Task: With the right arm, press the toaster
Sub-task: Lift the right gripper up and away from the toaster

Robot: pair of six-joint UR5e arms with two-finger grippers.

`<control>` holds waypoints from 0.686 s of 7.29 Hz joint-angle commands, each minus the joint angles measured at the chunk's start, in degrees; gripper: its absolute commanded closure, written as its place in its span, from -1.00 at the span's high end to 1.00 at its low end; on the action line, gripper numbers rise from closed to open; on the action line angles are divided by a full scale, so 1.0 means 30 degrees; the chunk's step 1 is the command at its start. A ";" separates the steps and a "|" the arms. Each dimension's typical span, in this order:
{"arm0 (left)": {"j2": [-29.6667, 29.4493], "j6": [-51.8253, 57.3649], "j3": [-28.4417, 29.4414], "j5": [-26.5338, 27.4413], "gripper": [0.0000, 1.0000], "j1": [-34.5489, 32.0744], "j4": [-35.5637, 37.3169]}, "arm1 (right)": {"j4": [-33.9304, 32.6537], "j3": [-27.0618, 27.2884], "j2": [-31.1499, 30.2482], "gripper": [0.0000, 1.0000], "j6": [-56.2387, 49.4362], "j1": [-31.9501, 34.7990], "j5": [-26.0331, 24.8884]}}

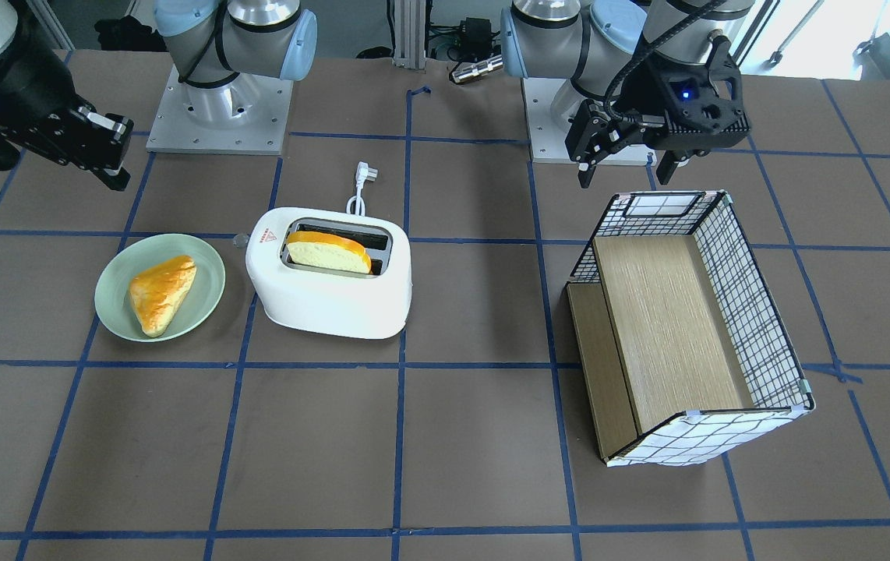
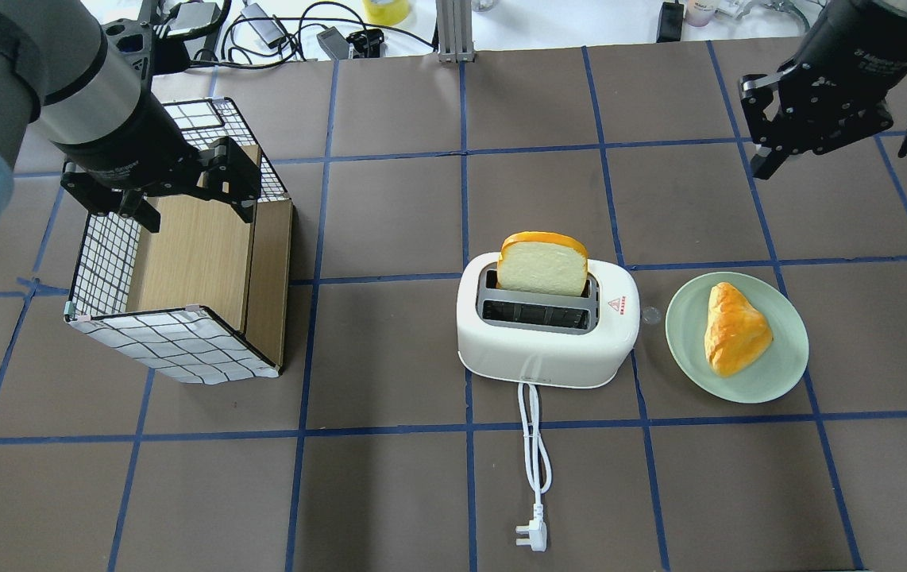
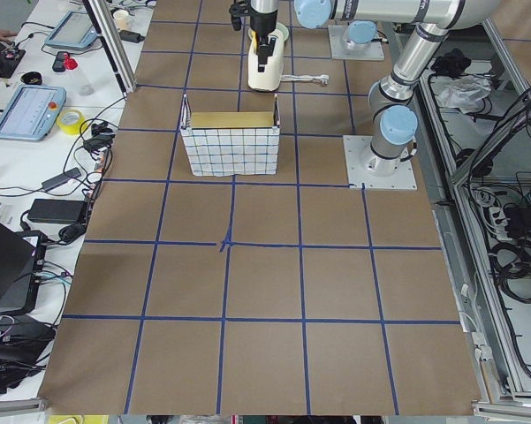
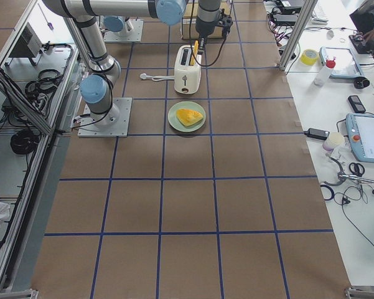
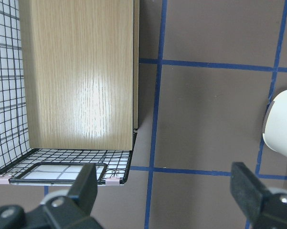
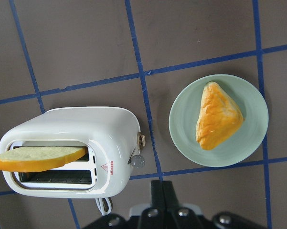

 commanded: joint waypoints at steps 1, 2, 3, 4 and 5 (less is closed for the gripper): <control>0.0000 0.0000 0.0000 0.0000 1.00 0.0000 0.0000 | -0.0383 -0.0644 0.0000 0.17 0.2969 0.2507 -0.0322; 0.0000 0.0000 0.0000 0.0000 1.00 0.0000 0.0000 | -0.2476 -0.0267 0.0175 0.87 0.2923 0.3391 -0.0930; 0.0000 0.0000 0.0000 0.0000 1.00 0.0000 0.0000 | -0.2903 -0.0147 0.0176 1.00 0.2691 0.3516 -0.2357; 0.0000 0.0000 0.0000 0.0000 1.00 0.0000 0.0000 | -0.2879 -0.0117 0.0205 1.00 0.2804 0.3517 -0.2488; 0.0000 0.0000 0.0000 0.0000 1.00 0.0000 0.0000 | -0.2936 -0.0116 0.0206 1.00 0.2719 0.3517 -0.2431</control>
